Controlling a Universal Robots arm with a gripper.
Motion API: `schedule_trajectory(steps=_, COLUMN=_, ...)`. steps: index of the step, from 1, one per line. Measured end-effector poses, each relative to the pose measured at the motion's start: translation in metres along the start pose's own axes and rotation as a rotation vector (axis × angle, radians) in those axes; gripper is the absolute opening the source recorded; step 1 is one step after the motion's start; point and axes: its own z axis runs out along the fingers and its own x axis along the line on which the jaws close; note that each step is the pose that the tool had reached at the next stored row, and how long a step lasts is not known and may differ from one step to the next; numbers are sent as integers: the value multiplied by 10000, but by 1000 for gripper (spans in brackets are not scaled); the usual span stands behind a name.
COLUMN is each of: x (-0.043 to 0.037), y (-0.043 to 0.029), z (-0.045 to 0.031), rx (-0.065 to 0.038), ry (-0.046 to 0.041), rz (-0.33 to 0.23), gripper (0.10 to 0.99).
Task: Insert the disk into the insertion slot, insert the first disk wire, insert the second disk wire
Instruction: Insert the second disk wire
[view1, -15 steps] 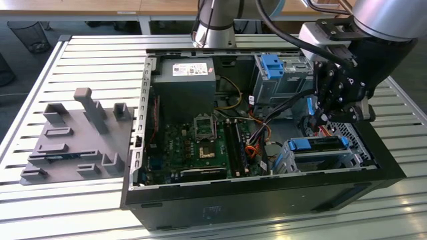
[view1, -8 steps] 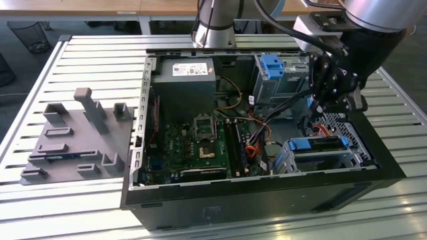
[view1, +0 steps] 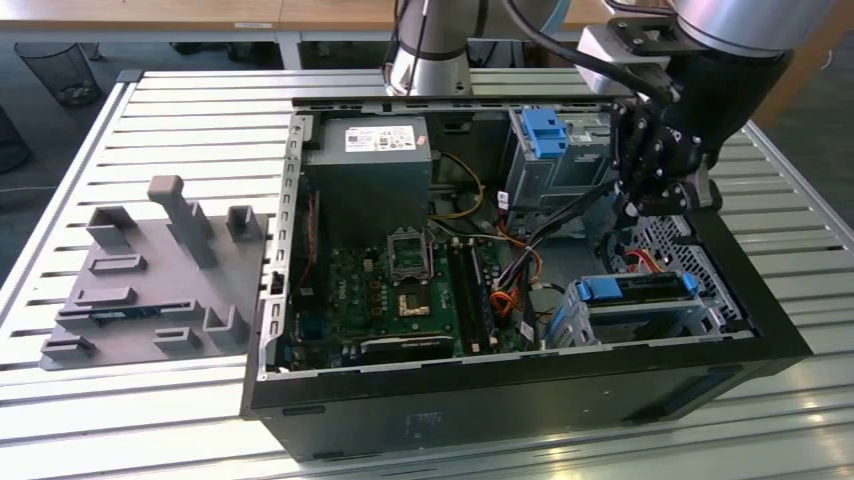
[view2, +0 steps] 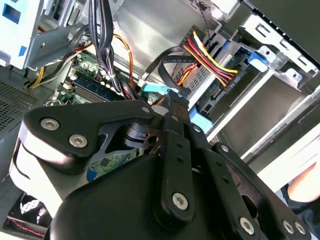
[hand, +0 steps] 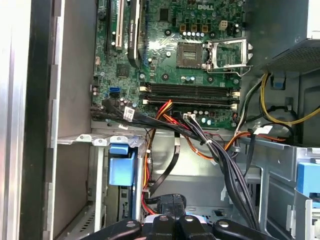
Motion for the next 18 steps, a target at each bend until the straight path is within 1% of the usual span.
schedule_trajectory(steps=3, x=-26, y=-1, z=26, rx=-3, ry=117, rz=-1, gripper=106)
schedule_trajectory(steps=4, x=-30, y=0, z=34, rx=-5, ry=187, rz=-1, gripper=106)
schedule_trajectory(steps=6, x=-38, y=-1, z=43, rx=-13, ry=401, rz=-3, gripper=106)
schedule_trajectory(steps=9, x=-56, y=-1, z=55, rx=-24, ry=790, rz=-2, gripper=106)
schedule_trajectory(steps=10, x=-62, y=-1, z=60, rx=-27, ry=850, rz=-1, gripper=106)
schedule_trajectory(steps=12, x=-64, y=-2, z=68, rx=-26, ry=861, rz=-1, gripper=106)
schedule_trajectory(steps=18, x=-65, y=-1, z=72, rx=-26, ry=853, rz=0, gripper=106)
